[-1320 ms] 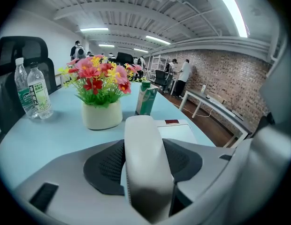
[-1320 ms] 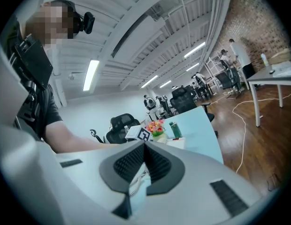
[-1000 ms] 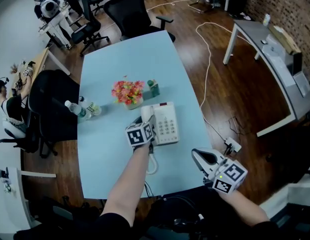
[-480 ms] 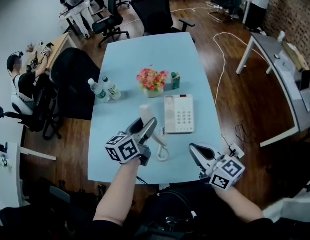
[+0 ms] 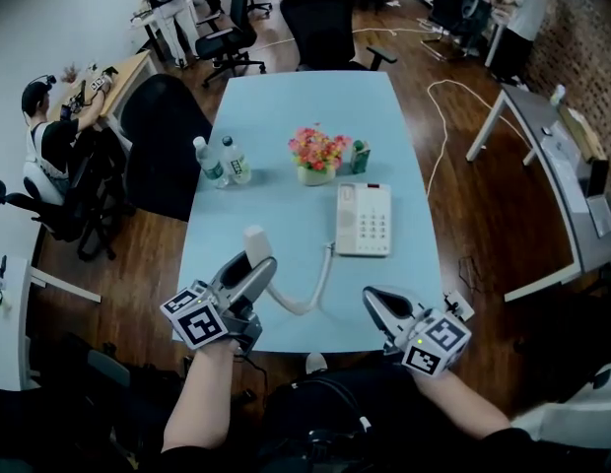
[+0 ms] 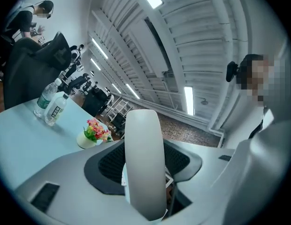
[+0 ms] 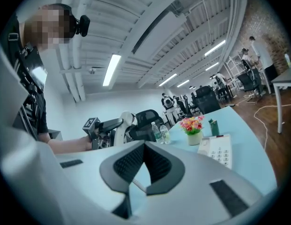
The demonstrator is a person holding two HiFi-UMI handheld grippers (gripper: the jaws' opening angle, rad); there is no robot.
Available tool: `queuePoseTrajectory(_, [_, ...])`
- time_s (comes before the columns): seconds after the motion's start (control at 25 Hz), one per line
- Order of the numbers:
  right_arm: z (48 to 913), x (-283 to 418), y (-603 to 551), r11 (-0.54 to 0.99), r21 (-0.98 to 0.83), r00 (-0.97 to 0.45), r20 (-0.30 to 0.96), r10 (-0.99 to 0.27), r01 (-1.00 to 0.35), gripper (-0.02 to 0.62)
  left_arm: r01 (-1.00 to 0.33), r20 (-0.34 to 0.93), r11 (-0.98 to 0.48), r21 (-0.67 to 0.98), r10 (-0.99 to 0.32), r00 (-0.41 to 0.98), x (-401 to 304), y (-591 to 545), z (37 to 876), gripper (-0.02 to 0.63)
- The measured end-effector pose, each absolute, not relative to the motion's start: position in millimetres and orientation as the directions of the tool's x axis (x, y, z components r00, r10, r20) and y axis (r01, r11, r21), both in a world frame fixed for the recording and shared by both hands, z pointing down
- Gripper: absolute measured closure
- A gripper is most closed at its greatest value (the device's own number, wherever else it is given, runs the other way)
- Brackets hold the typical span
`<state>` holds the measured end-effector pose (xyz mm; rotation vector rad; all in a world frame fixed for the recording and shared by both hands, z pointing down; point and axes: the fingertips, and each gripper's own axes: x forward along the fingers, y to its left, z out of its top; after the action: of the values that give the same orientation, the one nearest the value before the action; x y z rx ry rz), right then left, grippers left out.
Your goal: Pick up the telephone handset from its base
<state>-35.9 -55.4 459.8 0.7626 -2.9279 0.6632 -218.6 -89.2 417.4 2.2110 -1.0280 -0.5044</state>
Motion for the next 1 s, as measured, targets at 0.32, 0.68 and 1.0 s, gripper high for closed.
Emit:
queuePoseTrajectory(0.32, [460, -65, -41, 0.808, -0.369, -0.888, 0.169, -0.428, -0.46, 0.58, -0.498, -0.122, -0.516, 0.697, -0.77, 0.627, -242, -66, 406, 0.37])
queuePoseTrajectory(0.68, [463, -72, -34, 0.809, -0.369, -0.889, 0.179, -0.421, -0.458, 0.58, -0.479, -0.162, -0.548, 0.685, -0.757, 0.634, -245, -51, 392, 0.37])
queuePoseTrajectory(1.0, [465, -72, -32, 0.808, -0.376, -0.891, 0.183, -0.415, -0.453, 0.58, -0.489, -0.158, -0.55, 0.678, -0.758, 0.633, -242, -49, 394, 0.37])
